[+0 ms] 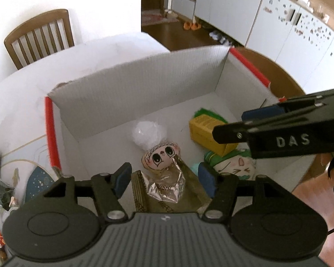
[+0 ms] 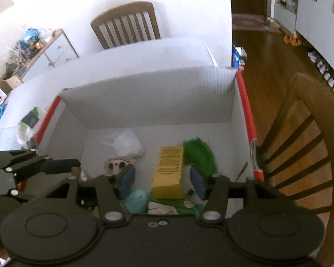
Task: Organize objects
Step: 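Open both tools to drop the foil bag and yellow box inside, then withdraw both tools from the box back toward the tray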
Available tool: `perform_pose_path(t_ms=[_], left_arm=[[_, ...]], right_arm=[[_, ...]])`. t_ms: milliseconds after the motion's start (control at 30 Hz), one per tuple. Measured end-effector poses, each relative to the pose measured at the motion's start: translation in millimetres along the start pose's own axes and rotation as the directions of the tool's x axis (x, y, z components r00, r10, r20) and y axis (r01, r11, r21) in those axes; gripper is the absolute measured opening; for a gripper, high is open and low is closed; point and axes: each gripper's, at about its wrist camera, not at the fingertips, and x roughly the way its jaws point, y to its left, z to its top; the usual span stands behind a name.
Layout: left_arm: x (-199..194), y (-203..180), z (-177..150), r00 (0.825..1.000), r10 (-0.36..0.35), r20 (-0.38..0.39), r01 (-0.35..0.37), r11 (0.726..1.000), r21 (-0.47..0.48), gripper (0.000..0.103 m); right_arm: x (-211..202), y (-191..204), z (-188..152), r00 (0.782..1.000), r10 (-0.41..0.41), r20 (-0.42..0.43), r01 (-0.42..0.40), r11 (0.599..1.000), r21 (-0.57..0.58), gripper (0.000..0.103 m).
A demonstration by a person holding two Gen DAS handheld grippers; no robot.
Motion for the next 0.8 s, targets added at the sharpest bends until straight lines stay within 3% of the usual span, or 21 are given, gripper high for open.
perform_pose_path(t_ms=[500, 600, 800], left_arm=[[-59, 17, -12, 0.99, -0.073, 0.123, 0.078, 0.996, -0.04, 0.065], [-73, 23, -16, 0.984, -0.099, 0.151, 0.105, 0.994, -0.034, 0.074], [-103, 37, -27, 0.972, -0.133, 0.195, 0.133, 0.991, 0.013, 0.075]], right_arm=[[-65, 21, -10, 0.989, 0.027, 0.143, -0.027, 1.0, -0.001, 0.065], [-76, 29, -14, 0.986, 0.026, 0.168, -0.026, 1.0, 0.0, 0.068], [-94, 49, -25, 0.975, 0.005, 0.22, -0.013, 0.999, 0.034, 0.074]])
